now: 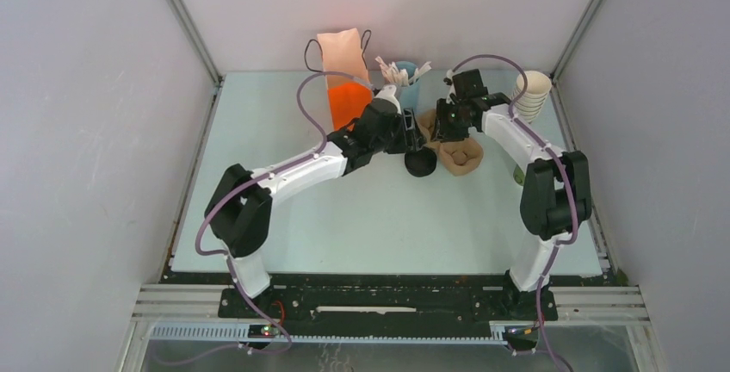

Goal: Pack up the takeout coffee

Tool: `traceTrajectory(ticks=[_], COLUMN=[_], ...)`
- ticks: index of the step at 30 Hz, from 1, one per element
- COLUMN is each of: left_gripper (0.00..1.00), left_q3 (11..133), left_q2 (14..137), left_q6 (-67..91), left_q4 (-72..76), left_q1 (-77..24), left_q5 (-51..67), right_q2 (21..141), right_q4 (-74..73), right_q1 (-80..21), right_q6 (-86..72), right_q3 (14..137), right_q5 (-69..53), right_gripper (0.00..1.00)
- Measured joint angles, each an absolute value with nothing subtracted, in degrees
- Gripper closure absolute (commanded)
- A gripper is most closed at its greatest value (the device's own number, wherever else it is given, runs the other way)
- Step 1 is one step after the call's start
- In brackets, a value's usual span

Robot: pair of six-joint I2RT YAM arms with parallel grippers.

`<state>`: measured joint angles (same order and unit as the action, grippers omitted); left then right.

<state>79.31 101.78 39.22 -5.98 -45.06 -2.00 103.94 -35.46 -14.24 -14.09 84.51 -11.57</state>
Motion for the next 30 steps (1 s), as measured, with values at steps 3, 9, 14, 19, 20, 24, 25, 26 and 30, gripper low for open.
traceTrajectory(ticks=[3,9,14,19,20,24,25,26,30], left_gripper=[0.4,0.4,0.4,0.4,0.4,0.41,0.41,0.41,0.42], left_q3=[79.3,78.9,77.5,77.3,77.3,77.3,77.3,77.3,77.3], left_q2=[102.1,102.1,102.1,102.1,102.1,102.1,102.1,102.1,102.1], left_q6=[39.7,40.2,40.2,40.2,40.2,40.2,40.2,40.2,40.2], left_q4=[-5.5,-4.1,-4.0,-3.9,-3.9,-3.8,-3.8,-3.7,-3.5], left_q1=[-44.1,-43.9,-43.9,-43.9,-43.9,-43.8,-43.8,-43.7,-43.7], left_q5=[-2.0,-2.3,-2.4,-2.4,-2.4,-2.4,-2.4,-2.4,-2.4], right_q2=[105.4,107.4,107.6,108.7,109.1,110.3,110.4,110.4,110.6], right_q4=[-37.0,-39.5,-40.1,-40.2,-40.4,-40.9,-40.9,-41.1,-41.8], right_q1=[-15.7,-16.4,-16.6,-16.9,-17.0,-17.4,-17.5,-17.6,-17.6], right_q6=[-13.1,-12.3,-12.1,-12.0,-12.0,-12.0,-12.0,-12.0,-12.1], right_q3=[86.6,87.6,87.6,87.8,87.9,88.6,88.7,88.8,89.8], right_q5=[-8.4,-3.2,-1.5,-1.0,-0.9,-0.7,-0.6,-0.4,0.4], right_gripper=[0.64,0.56,0.59,0.66,0.66,0.71,0.73,0.74,0.69])
